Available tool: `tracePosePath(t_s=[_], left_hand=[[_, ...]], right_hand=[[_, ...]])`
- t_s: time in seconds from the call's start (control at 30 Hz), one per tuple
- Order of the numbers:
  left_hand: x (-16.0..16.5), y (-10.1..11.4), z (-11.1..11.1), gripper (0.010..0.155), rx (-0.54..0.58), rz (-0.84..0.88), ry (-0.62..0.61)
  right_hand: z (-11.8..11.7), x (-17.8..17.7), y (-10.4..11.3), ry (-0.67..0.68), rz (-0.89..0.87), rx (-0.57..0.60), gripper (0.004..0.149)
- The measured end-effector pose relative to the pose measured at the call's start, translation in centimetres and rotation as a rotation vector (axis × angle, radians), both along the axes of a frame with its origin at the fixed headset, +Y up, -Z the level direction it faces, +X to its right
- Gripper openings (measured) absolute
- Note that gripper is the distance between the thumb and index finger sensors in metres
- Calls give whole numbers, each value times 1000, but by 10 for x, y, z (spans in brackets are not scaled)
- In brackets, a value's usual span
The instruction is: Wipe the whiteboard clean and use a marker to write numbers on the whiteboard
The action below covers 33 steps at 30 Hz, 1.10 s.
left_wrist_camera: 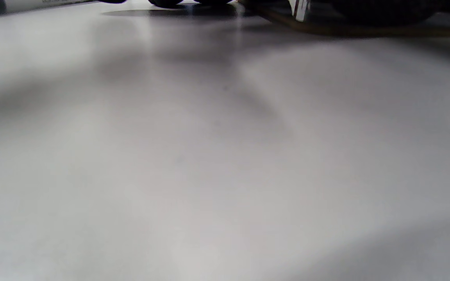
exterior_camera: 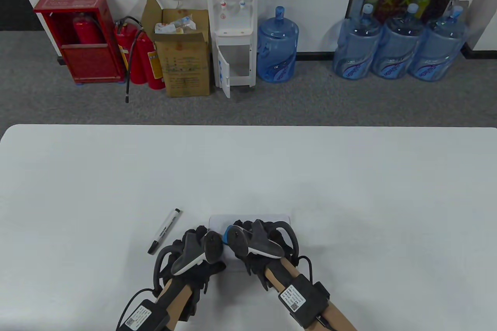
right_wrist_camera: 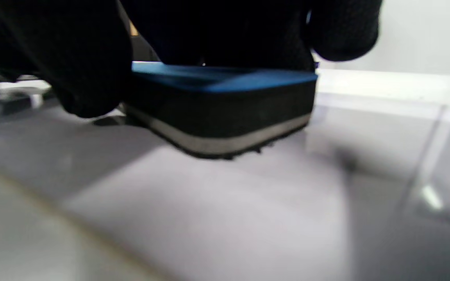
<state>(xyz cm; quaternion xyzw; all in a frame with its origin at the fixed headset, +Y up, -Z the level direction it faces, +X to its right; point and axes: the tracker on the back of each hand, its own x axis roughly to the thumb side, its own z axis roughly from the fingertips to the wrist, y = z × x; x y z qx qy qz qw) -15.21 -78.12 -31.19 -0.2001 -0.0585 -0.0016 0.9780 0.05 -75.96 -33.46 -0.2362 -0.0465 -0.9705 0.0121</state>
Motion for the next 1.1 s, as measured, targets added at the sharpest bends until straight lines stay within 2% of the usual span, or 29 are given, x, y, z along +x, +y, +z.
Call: tracePosePath(t_s=[0.17,0.33,0.57,0.67,0.87,1.1], left_hand=[[0,0,0,79,-3,3,1],[0,0,0,79,-4,7,2],[0,-1,0,79,-6,12,2],[0,-1,0,79,-6,12,2],[0,-1,0,79,-6,12,2],[-1,-1,0,79,-10,16,2]], right_hand=[[14,15,3,108,4,-42,70],[16,41,3,74,-32,-75,70],[6,102,6,-124,-63,-122,70],[4,131,12,-212,-85,-90,70],[-3,193,26,-488,-153,-2,72],[-7,240,17,-709,-127,-4,73]])
